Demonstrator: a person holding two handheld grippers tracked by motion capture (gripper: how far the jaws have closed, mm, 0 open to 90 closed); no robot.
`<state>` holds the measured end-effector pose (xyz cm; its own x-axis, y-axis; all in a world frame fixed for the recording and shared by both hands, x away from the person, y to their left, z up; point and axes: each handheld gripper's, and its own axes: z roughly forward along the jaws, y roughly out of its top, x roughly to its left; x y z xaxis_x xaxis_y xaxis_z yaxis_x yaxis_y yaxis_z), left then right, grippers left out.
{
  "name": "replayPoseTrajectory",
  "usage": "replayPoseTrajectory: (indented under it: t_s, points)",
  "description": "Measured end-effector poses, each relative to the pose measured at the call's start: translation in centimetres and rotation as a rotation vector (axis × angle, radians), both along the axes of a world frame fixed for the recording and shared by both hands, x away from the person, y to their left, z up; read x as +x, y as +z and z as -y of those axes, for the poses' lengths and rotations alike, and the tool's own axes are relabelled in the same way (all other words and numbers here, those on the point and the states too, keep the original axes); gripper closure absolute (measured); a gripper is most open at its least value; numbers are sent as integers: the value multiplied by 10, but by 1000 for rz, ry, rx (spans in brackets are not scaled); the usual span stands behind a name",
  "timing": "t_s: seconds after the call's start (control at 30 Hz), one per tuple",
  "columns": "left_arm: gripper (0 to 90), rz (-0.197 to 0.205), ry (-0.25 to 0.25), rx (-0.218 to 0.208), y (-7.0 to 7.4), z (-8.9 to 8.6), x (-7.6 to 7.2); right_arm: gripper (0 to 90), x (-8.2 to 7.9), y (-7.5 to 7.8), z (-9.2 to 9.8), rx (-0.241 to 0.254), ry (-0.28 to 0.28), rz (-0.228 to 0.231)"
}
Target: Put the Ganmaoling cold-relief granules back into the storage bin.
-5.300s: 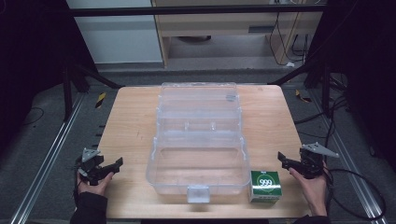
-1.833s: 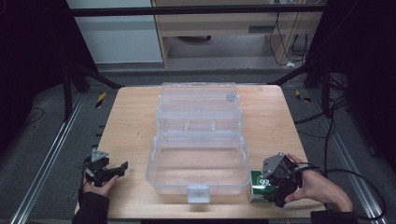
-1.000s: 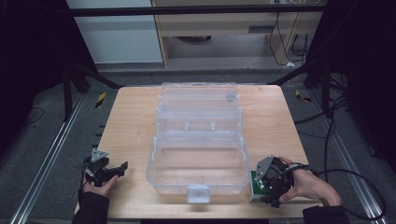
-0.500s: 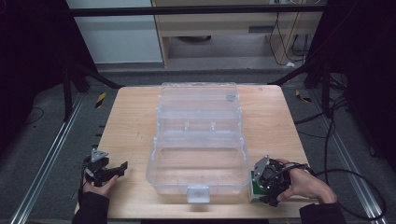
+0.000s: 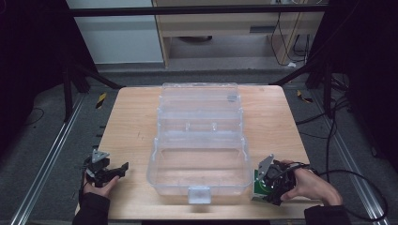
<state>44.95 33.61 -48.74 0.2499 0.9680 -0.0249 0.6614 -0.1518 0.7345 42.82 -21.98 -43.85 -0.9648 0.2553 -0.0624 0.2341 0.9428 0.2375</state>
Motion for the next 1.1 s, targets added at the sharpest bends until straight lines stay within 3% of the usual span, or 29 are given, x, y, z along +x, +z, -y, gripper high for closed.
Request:
replayPoseTrajectory:
  t_s: [1.1]
  points:
    - [185,-1,0,-1,0,0,0,156,-15,66,14,63,-52,59]
